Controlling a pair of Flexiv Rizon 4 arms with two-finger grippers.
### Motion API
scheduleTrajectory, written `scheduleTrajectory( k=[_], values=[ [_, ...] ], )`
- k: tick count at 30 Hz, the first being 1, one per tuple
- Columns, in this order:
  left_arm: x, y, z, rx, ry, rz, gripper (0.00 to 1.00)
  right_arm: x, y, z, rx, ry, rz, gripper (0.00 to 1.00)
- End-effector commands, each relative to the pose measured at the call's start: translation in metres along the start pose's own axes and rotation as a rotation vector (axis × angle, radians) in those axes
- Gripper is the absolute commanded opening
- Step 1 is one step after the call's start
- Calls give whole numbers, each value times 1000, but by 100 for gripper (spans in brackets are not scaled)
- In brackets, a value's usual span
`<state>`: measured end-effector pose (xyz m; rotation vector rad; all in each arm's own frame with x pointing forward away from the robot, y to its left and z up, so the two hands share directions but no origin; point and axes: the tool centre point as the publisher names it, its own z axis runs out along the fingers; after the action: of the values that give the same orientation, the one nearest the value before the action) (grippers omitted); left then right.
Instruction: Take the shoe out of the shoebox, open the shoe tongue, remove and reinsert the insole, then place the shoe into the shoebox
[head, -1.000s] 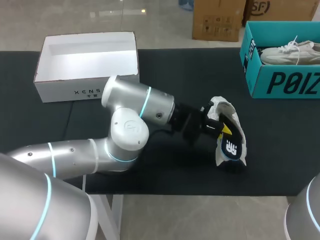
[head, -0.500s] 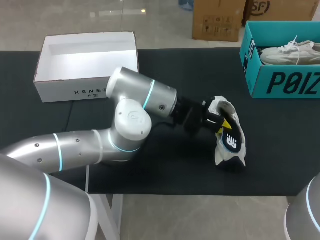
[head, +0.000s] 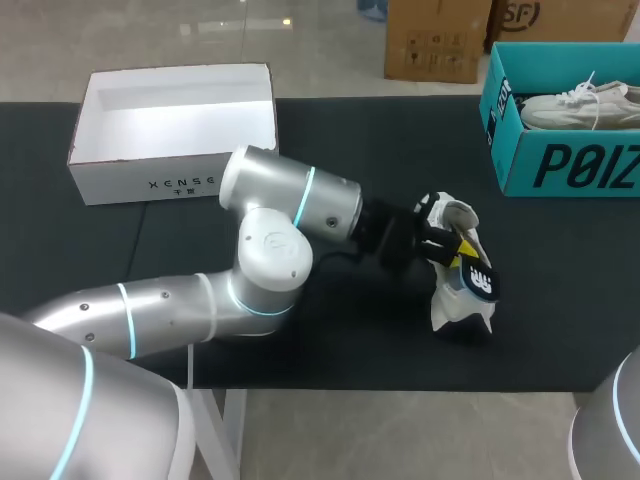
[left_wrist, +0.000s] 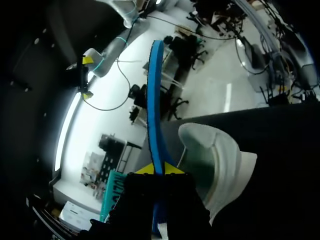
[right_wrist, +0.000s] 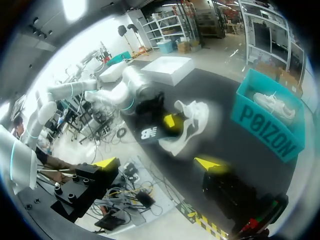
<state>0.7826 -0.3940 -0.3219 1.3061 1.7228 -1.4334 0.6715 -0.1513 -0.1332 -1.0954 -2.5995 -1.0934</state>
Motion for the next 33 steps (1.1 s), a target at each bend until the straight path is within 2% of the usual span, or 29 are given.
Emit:
scheduleTrajectory(
  k=[1, 6, 19, 26, 33],
  values=[
    [0, -20, -7, -23, -20, -2, 0, -1, 0, 0, 3, -1, 1, 100],
    [-4, -34, 2, -7, -68, -7, 0, -1, 0, 0, 3, -1, 1, 100],
    [-14, -55, 23, 31, -217, -20, 0, -1, 0, 0, 3, -1, 1, 100],
    [-21, -72, 17, 19, -245, -19, 0, -1, 0, 0, 3, -1, 1, 100],
    [-16, -85, 6, -1, -192, -33, 0, -1, 0, 0, 3, -1, 1, 100]
  ],
)
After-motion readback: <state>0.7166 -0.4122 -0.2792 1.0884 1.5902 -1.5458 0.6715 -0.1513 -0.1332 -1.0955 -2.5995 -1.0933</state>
